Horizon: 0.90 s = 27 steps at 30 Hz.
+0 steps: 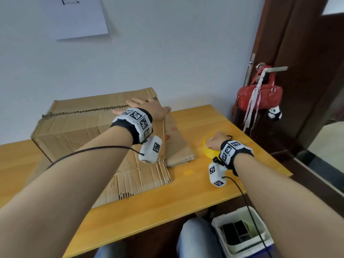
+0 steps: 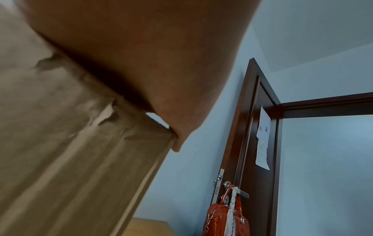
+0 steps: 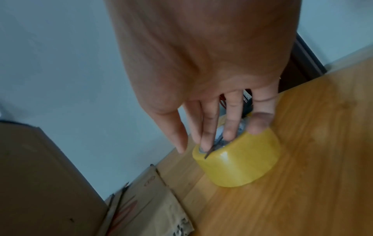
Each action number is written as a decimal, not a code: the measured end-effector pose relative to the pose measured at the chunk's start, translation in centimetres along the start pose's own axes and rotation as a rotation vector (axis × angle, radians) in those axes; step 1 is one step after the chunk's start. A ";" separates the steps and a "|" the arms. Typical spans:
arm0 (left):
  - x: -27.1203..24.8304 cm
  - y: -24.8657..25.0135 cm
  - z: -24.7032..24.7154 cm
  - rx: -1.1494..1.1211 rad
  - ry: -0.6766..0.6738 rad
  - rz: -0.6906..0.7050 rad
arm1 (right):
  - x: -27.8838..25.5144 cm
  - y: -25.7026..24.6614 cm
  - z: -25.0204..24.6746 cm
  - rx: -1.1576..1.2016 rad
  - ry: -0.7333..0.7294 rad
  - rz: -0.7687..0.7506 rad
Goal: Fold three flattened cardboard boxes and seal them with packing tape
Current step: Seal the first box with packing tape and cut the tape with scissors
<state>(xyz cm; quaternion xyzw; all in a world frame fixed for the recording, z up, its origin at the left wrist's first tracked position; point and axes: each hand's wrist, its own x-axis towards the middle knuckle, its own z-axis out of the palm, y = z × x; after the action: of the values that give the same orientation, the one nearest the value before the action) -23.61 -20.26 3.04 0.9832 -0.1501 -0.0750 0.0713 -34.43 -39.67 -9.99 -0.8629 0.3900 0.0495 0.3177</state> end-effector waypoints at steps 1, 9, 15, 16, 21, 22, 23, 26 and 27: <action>0.1 0.0 0.0 0.004 -0.001 0.002 | 0.4 -0.1 0.2 -0.029 -0.003 -0.010; 0.8 0.0 0.6 0.000 0.019 -0.009 | 2.0 0.6 1.4 -0.176 0.149 0.006; 1.2 0.0 0.8 0.003 0.022 -0.002 | 2.1 0.7 1.8 -0.149 0.235 -0.021; 1.2 -0.1 0.9 0.001 0.020 -0.003 | 2.1 0.5 1.7 -0.143 0.255 -0.051; 1.1 -0.2 1.0 -0.001 0.021 -0.002 | 2.9 -0.6 2.1 -0.060 0.251 -0.212; 1.0 -0.2 0.9 0.000 0.023 -0.001 | 3.0 -0.8 2.2 -0.030 0.244 -0.234; 1.0 -0.3 1.0 0.002 0.023 -0.002 | 3.1 -1.0 2.4 -0.006 0.242 -0.240; 0.8 -0.4 0.9 0.013 0.021 0.001 | 3.7 -1.0 2.8 -0.011 0.217 -0.232; 0.8 -0.4 1.0 0.015 0.020 0.003 | 3.7 -1.0 2.8 -0.040 0.225 -0.223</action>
<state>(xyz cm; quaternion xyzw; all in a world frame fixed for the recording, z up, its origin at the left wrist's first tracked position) -22.88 -20.25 1.93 0.9842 -0.1515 -0.0638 0.0653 -30.73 -39.93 -12.94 -0.9070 0.3239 -0.0754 0.2584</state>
